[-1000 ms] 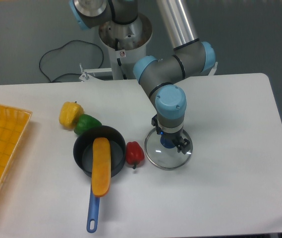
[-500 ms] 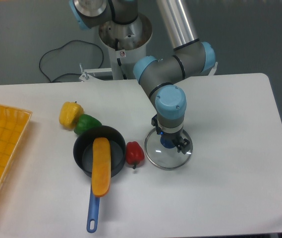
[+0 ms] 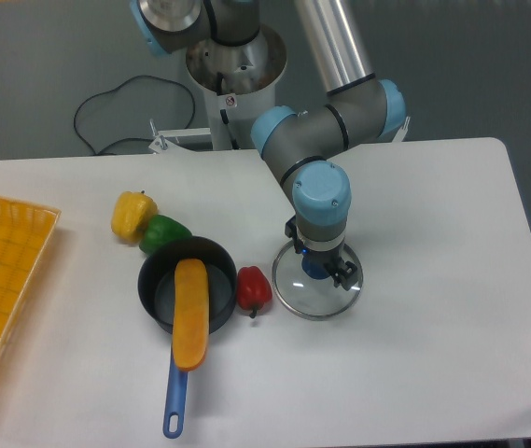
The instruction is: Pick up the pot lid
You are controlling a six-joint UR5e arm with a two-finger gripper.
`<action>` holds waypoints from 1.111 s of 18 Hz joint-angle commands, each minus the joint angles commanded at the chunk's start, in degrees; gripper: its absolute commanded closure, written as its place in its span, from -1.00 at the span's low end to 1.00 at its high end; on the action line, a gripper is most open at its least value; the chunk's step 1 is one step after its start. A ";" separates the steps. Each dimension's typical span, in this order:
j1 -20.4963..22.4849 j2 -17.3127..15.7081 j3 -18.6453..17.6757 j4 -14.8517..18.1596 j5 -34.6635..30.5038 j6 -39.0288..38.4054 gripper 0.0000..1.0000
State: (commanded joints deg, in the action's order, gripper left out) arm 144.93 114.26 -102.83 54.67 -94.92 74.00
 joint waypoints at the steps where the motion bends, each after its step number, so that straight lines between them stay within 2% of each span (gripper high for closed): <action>1: 0.09 0.00 0.00 0.00 0.00 0.00 -0.94; 14: 0.09 0.00 0.18 0.09 -0.09 0.09 -0.77; 16: 0.09 0.00 0.18 0.09 -0.09 0.09 -0.71; 20: 0.09 0.00 0.18 0.17 -0.18 0.09 -0.45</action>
State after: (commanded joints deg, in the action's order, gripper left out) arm 145.02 114.26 -102.66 54.84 -95.10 74.09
